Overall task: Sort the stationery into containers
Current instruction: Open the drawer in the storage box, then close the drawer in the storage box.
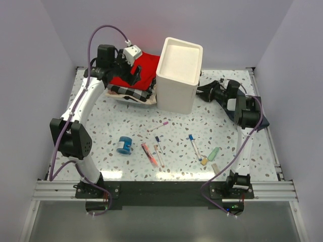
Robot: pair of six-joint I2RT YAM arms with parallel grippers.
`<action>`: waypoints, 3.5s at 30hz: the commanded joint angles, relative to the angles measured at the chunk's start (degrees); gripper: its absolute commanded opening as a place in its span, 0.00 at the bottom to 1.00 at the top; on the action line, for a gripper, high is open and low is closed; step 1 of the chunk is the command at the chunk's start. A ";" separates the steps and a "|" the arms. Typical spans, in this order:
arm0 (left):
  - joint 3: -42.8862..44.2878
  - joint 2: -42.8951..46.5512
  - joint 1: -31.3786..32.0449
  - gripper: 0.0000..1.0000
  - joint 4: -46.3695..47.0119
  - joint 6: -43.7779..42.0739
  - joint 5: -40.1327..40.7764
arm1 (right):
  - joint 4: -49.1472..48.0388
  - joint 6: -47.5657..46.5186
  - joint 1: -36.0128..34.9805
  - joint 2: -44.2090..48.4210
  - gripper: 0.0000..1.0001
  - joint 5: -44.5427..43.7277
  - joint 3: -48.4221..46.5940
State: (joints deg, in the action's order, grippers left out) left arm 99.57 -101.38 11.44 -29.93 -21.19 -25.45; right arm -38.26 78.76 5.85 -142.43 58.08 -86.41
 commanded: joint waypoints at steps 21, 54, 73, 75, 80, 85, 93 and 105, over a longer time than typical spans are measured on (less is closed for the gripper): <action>4.23 -3.03 0.25 0.85 0.57 -3.68 4.62 | -6.57 3.42 5.58 5.93 0.00 0.10 9.33; 26.33 -10.14 8.12 0.73 13.31 -2.80 -4.52 | 10.14 -11.79 13.93 16.39 0.00 4.32 7.40; 17.25 -10.16 33.64 0.00 26.05 -9.76 8.38 | 7.84 -12.48 14.46 17.96 0.20 3.97 4.15; 12.35 -7.17 33.30 0.00 32.52 -11.23 12.86 | 13.45 -15.11 14.54 19.73 0.27 3.35 3.19; 6.16 -3.47 27.51 0.00 44.43 -14.76 25.25 | 18.93 -19.61 14.54 24.21 0.31 2.65 3.97; 7.84 -3.30 18.89 0.00 45.93 -11.25 31.95 | 19.36 -19.61 14.02 25.10 0.18 2.38 4.85; 4.84 -5.40 9.50 0.00 44.27 -3.87 36.88 | 21.74 -19.79 12.79 25.62 0.06 0.28 4.32; 8.89 -13.49 5.43 0.00 38.37 3.26 27.04 | 27.18 -24.70 13.93 27.21 0.01 0.01 4.24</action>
State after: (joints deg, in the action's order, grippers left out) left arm 105.27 -113.51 16.12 9.41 -21.43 6.28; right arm -13.58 56.84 19.03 -118.74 58.02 -80.79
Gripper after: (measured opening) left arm 0.012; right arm 0.021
